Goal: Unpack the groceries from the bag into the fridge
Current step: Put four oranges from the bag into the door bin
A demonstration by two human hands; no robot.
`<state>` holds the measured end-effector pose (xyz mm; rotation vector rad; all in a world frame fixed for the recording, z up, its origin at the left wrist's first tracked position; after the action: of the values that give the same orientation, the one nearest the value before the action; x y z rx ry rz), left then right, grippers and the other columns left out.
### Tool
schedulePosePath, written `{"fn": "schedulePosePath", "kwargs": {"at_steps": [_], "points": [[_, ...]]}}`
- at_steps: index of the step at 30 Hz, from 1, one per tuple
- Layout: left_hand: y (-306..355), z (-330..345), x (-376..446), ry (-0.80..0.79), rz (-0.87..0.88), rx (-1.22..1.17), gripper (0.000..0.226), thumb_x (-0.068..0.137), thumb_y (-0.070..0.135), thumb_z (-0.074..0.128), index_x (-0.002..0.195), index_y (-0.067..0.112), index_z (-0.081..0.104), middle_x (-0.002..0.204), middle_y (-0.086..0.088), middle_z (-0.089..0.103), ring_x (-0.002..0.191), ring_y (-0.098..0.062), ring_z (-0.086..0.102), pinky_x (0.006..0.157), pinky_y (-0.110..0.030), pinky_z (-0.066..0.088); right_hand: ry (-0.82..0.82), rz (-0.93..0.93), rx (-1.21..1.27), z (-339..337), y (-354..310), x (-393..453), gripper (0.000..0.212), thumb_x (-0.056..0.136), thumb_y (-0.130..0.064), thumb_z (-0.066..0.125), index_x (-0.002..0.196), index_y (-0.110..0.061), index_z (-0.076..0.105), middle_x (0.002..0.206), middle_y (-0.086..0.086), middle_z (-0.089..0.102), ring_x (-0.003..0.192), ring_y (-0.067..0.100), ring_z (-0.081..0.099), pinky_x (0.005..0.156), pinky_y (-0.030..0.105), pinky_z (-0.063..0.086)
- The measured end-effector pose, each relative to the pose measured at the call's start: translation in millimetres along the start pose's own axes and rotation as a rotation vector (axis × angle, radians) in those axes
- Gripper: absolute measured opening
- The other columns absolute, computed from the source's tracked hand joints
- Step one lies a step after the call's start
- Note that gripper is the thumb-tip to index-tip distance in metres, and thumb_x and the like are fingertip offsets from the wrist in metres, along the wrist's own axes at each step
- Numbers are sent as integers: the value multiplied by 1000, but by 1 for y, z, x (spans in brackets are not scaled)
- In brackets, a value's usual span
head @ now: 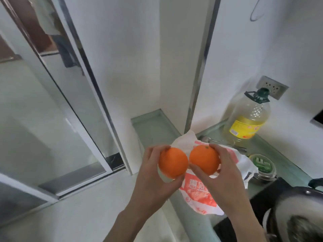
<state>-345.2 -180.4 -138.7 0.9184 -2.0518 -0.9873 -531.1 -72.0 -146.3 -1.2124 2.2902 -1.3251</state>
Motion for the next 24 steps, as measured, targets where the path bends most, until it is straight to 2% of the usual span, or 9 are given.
{"fn": "schedulePosePath", "kwargs": {"at_steps": [5,8,10,12,15,18,20,22,24], "points": [[6,-64,-60,138,-33,27,75,70,48,85,133,48,44,134,30,40,125,6,47,92,-7,46,-76,-105,51,26,-51,-33,77,66,-65,77,134,-46,45,129,-24,48,112,13,58,88,34,53],[9,-106,-110,249,-68,69,78,71,44,89,134,50,45,134,32,38,127,7,45,94,-5,42,-167,-174,39,46,-89,-64,79,66,-67,73,135,-43,44,127,-17,48,111,19,58,87,38,54],[8,-135,-150,330,-99,106,78,69,46,90,133,51,45,134,33,39,127,9,44,93,-4,42,-218,-241,54,58,-117,-89,81,65,-68,72,136,-42,43,127,-17,48,109,17,58,87,38,54],[8,-162,-192,399,-154,145,79,67,51,91,131,52,44,133,35,40,125,13,42,90,-2,41,-291,-287,56,73,-141,-118,86,64,-68,72,139,-39,43,131,-14,49,109,18,58,89,41,55],[13,-201,-254,487,-194,152,76,68,51,90,130,49,46,131,33,45,125,7,46,89,-5,44,-387,-347,84,92,-176,-165,97,60,-66,75,145,-34,41,142,-6,49,115,25,60,93,46,56],[16,-235,-312,572,-260,155,76,66,55,90,127,54,44,130,37,47,122,9,49,87,-5,46,-475,-419,106,112,-205,-210,97,59,-62,78,145,-33,41,144,-7,47,116,25,59,89,38,54],[16,-255,-350,637,-296,127,78,65,53,91,128,50,45,129,36,51,121,8,52,87,-6,48,-519,-475,144,121,-223,-237,94,59,-61,79,142,-33,44,141,-10,47,115,22,59,85,29,51],[18,-273,-386,694,-329,82,77,66,47,92,128,43,47,128,30,57,120,3,57,91,-12,51,-557,-505,201,128,-242,-264,90,60,-61,79,139,-34,47,138,-13,49,113,17,59,82,21,48],[23,-290,-420,760,-332,61,78,68,37,93,130,39,47,127,23,59,117,-5,62,92,-17,53,-597,-533,250,132,-260,-292,88,61,-64,79,138,-36,48,137,-17,51,113,11,58,83,19,47]]}}
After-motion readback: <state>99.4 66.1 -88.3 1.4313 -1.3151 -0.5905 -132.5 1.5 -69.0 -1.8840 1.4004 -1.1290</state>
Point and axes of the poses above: each hand's wrist, its own x-axis towards the middle knuckle, its own z-axis out of the palm, y = z × x, the point moved 9 cm from there along x, towards the middle knuckle
